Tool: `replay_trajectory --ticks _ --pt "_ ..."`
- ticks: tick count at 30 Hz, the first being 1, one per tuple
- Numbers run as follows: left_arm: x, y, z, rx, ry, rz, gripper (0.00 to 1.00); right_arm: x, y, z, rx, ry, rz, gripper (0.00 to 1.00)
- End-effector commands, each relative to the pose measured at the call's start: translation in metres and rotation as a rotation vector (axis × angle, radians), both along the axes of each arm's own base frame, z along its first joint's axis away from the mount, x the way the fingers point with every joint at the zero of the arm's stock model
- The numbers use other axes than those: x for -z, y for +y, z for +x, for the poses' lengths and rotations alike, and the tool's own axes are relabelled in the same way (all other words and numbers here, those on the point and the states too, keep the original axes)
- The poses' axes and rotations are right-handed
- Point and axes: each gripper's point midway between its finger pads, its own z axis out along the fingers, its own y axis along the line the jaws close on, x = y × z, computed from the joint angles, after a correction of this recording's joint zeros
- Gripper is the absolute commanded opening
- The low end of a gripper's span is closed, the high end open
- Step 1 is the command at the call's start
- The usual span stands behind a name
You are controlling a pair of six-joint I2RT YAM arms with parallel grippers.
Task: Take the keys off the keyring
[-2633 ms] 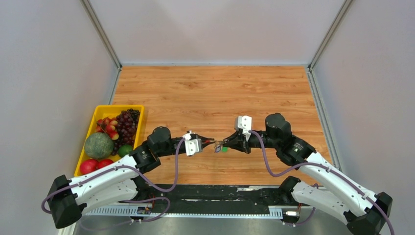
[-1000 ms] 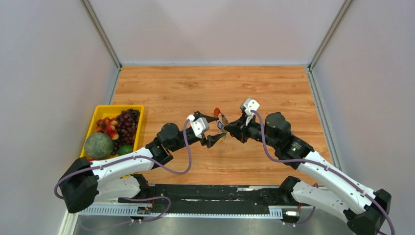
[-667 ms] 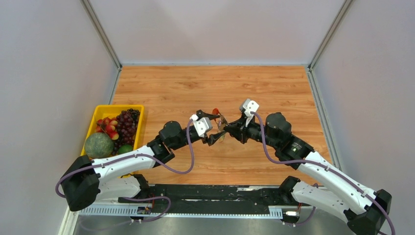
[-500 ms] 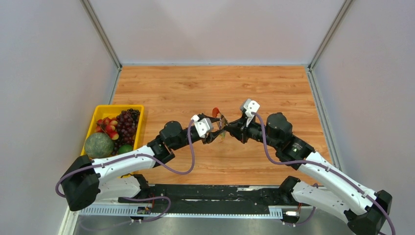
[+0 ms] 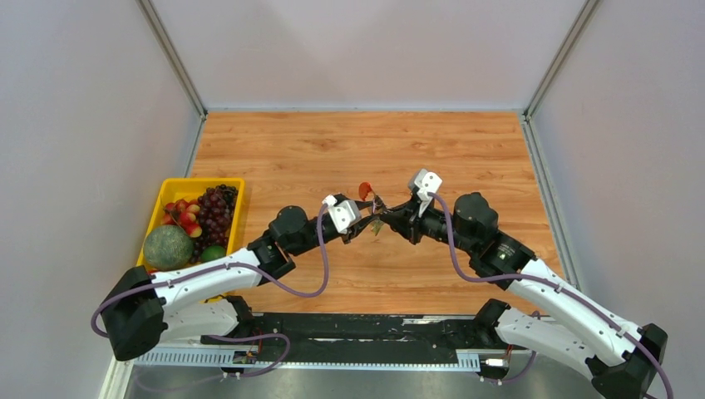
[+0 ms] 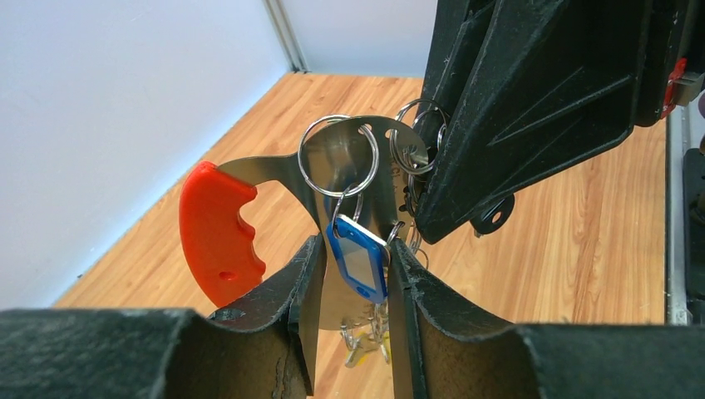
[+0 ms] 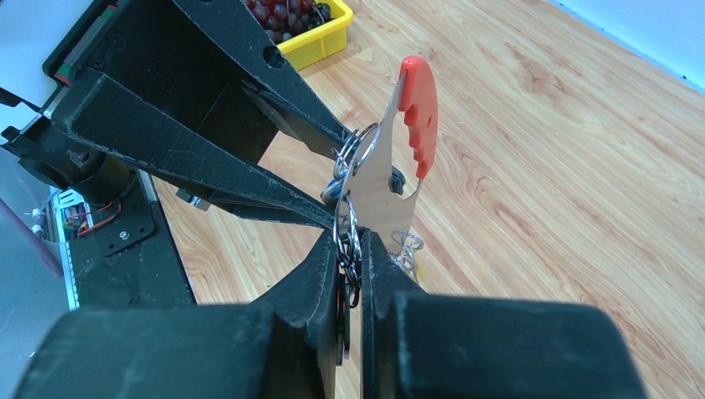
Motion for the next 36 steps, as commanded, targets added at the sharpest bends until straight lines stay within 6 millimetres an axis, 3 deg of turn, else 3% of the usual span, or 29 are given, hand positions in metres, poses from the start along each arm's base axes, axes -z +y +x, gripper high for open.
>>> replay_trajectory --ticks 1,9,15,18,19,20,23,28,30,31,33,36 --pt "-0.022 0.008 0.004 -0.042 -0.039 -0.028 0.01 -0.020 -0.003 0.007 0.048 -0.045 0.051 0.00" --pt "-0.014 0.017 -0.004 -0.040 0.003 -0.003 0.00 -0.007 -0.010 0.019 0.128 -0.021 0.029 0.00" --pt "-0.015 0.025 0.002 -0.100 0.027 -0.068 0.21 -0.011 -0.009 0.017 0.122 -0.016 0.042 0.00" --pt "-0.021 0.026 0.003 -0.109 0.032 -0.117 0.40 -0.012 -0.009 0.015 0.113 -0.014 0.044 0.00" --pt "-0.022 0.026 0.002 -0.107 0.031 -0.122 0.41 -0.011 -0.008 0.015 0.110 -0.010 0.046 0.00" --pt "-0.023 0.026 0.002 -0.102 0.026 -0.127 0.37 -0.011 -0.008 0.014 0.109 -0.008 0.049 0.00" --pt "-0.026 0.025 0.001 -0.093 0.022 -0.131 0.07 -0.010 -0.008 0.013 0.106 -0.001 0.050 0.00" --pt "-0.028 0.024 -0.002 -0.079 0.020 -0.141 0.00 -0.009 -0.006 0.012 0.099 0.003 0.049 0.00" --pt "-0.027 0.024 -0.002 -0.079 0.023 -0.145 0.07 -0.008 -0.006 0.012 0.097 0.006 0.048 0.00" --pt "-0.026 0.023 -0.002 -0.076 0.030 -0.145 0.22 -0.009 -0.006 0.012 0.097 0.006 0.048 0.00" --pt "-0.025 0.019 -0.003 -0.057 0.035 -0.140 0.40 -0.009 -0.006 0.012 0.096 0.004 0.049 0.00" --pt "-0.021 0.015 -0.006 -0.031 0.045 -0.130 0.51 -0.010 -0.006 0.013 0.099 0.001 0.050 0.00"
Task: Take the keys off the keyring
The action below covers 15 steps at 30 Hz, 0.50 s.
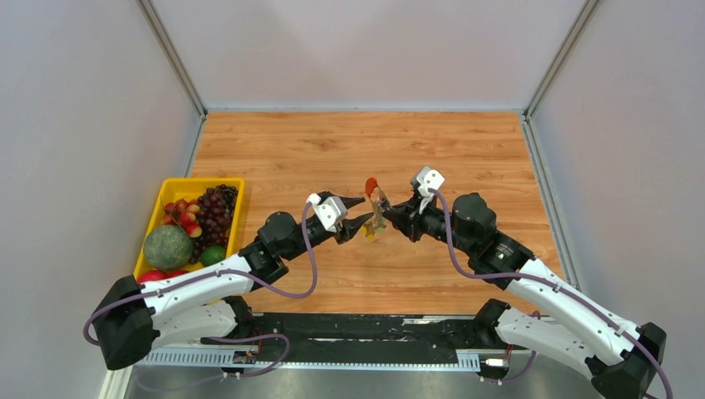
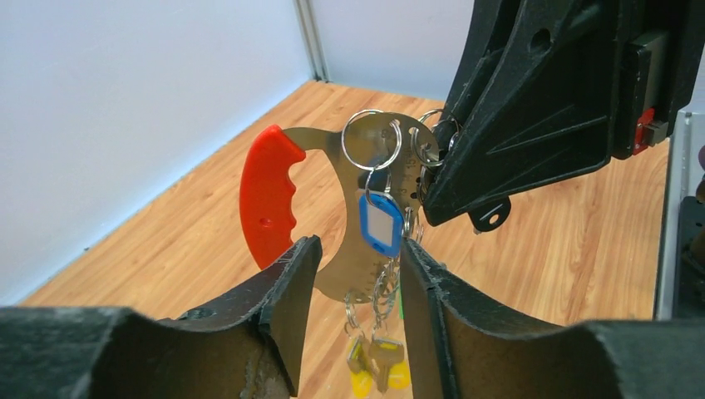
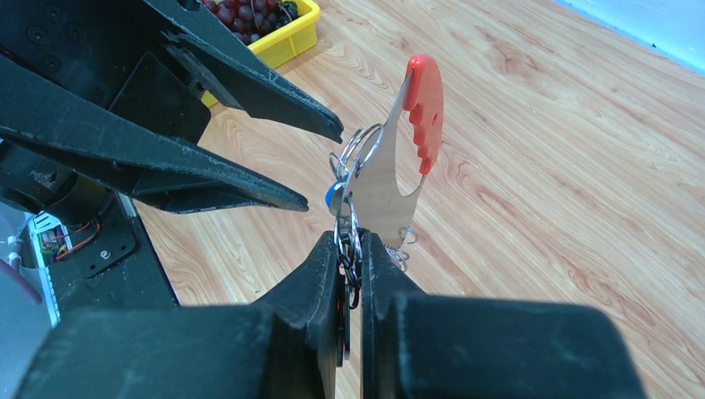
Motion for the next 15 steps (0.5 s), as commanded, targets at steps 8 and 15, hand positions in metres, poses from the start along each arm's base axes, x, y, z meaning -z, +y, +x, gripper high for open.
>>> replay_trajectory --ticks 8,15 --pt "-0.010 -0.009 -0.005 0.053 -0.012 -0.043 0.54 -0.020 -0.001 0.001 0.009 -0.042 0.051 0.00" --pt "-0.016 -0.018 -0.008 0.092 -0.013 -0.070 0.52 -0.019 0.001 0.003 0.008 -0.036 0.046 0.00"
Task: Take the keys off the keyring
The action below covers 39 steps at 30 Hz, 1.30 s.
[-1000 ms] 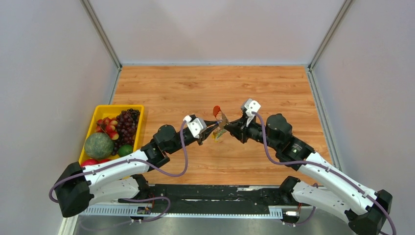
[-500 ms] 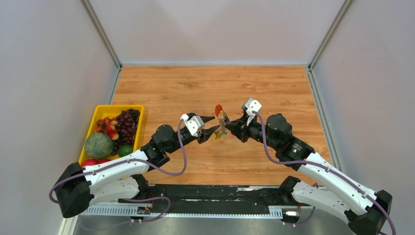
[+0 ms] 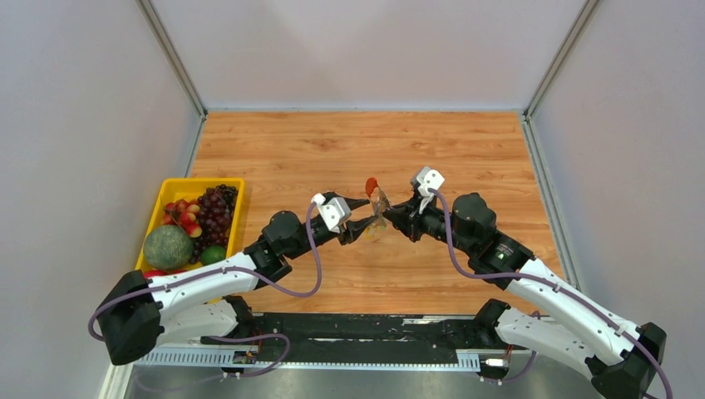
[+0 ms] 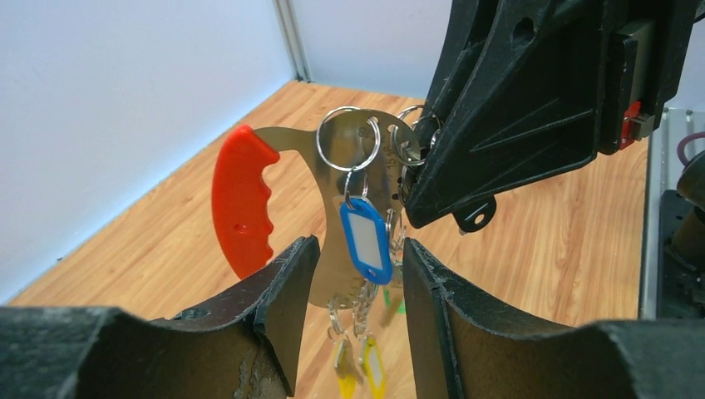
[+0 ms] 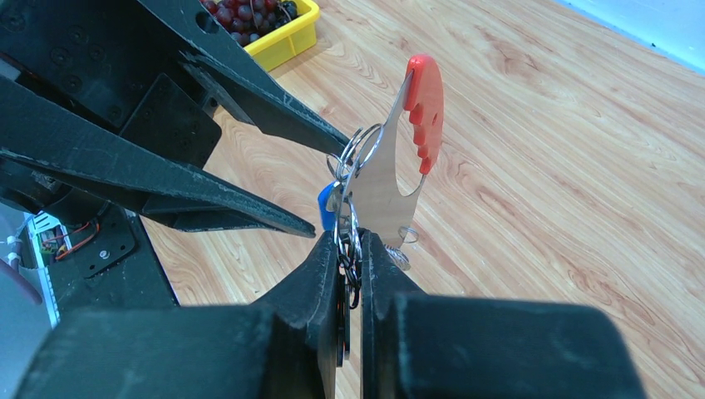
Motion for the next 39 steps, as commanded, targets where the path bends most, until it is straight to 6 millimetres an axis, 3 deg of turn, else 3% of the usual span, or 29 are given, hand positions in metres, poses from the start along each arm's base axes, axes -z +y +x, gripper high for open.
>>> replay_trajectory --ticks 1,17,24,32,36,39 --pt "-0.022 -0.010 -0.005 0.054 -0.016 -0.073 0.52 -0.019 0.001 0.003 0.008 -0.036 0.047 0.00" --pt "-0.030 -0.015 0.008 0.013 -0.006 -0.109 0.51 -0.019 0.003 -0.001 -0.017 -0.033 0.046 0.00" --pt "-0.033 -0.021 0.010 0.024 -0.006 -0.119 0.46 -0.018 0.005 -0.002 -0.027 -0.029 0.045 0.00" --pt "-0.036 -0.027 0.007 0.055 -0.015 -0.124 0.56 -0.017 0.005 -0.003 -0.033 -0.029 0.045 0.00" --pt "-0.035 -0.021 0.016 -0.004 -0.012 -0.120 0.45 -0.018 0.004 -0.004 -0.029 -0.031 0.045 0.00" --pt "-0.037 -0.017 0.020 -0.037 -0.010 -0.127 0.25 -0.017 0.003 -0.003 -0.023 -0.031 0.043 0.00"
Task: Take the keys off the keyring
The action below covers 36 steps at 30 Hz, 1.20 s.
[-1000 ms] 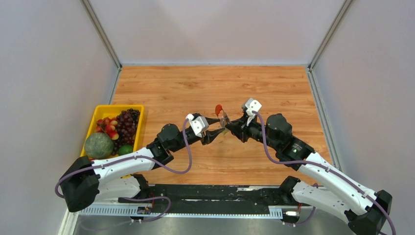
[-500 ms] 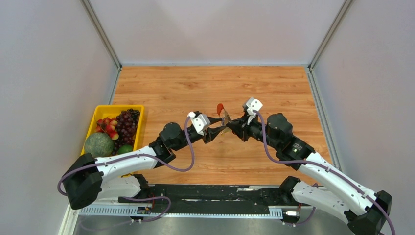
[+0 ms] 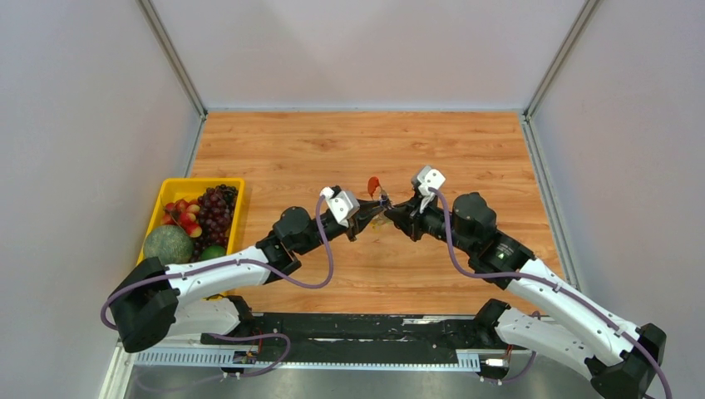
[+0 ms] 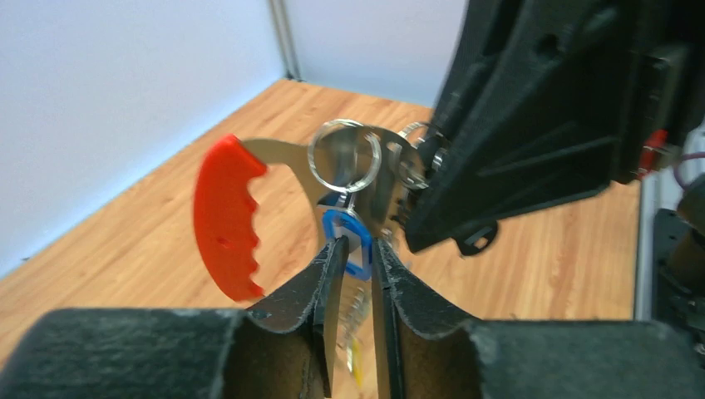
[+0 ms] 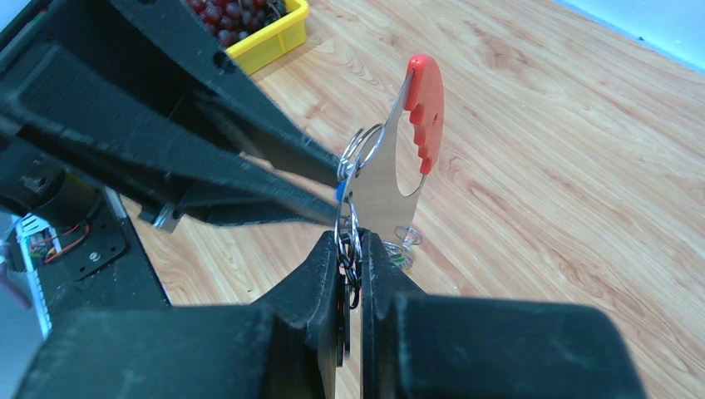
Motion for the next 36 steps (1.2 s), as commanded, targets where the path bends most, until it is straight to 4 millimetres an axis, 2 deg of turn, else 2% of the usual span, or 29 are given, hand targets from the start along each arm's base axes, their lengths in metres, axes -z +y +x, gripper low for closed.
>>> replay_trajectory --ticks 1,2,4,9,11,15,17,24,28,33,36 --pt "-0.046 0.003 0.011 -0.061 -0.061 -0.107 0.22 -0.018 0.008 -0.009 -0.050 -0.030 0.050 0.00" --pt "-0.046 0.004 0.011 -0.062 -0.061 -0.108 0.15 -0.018 0.007 -0.008 -0.047 -0.029 0.050 0.00" --pt "-0.047 0.005 0.012 -0.067 -0.062 -0.107 0.08 -0.017 0.006 -0.008 -0.042 -0.027 0.048 0.00" --pt "-0.046 0.008 0.012 -0.078 -0.061 -0.109 0.08 -0.018 0.006 -0.008 -0.041 -0.027 0.049 0.00" --pt "-0.048 0.007 0.010 -0.065 -0.061 -0.112 0.15 -0.018 0.006 -0.008 -0.041 -0.026 0.048 0.00" --pt "-0.047 0.004 0.009 -0.054 -0.049 -0.116 0.38 -0.018 0.006 -0.008 -0.042 -0.026 0.049 0.00" --pt "-0.047 0.003 0.008 -0.046 -0.049 -0.118 0.41 -0.019 0.006 -0.009 -0.044 -0.027 0.050 0.00" --pt "-0.044 0.000 0.009 -0.039 -0.045 -0.110 0.41 -0.018 0.006 -0.010 -0.049 -0.026 0.050 0.00" --pt "-0.041 0.000 0.012 -0.054 -0.039 -0.098 0.35 -0.020 0.007 -0.011 -0.054 -0.028 0.052 0.00" --pt "-0.038 0.000 0.014 -0.059 -0.053 -0.074 0.04 -0.020 0.005 -0.009 -0.043 -0.029 0.050 0.00" --pt "-0.036 0.003 0.014 -0.071 -0.058 -0.050 0.00 -0.018 0.003 -0.006 -0.021 -0.025 0.044 0.00"
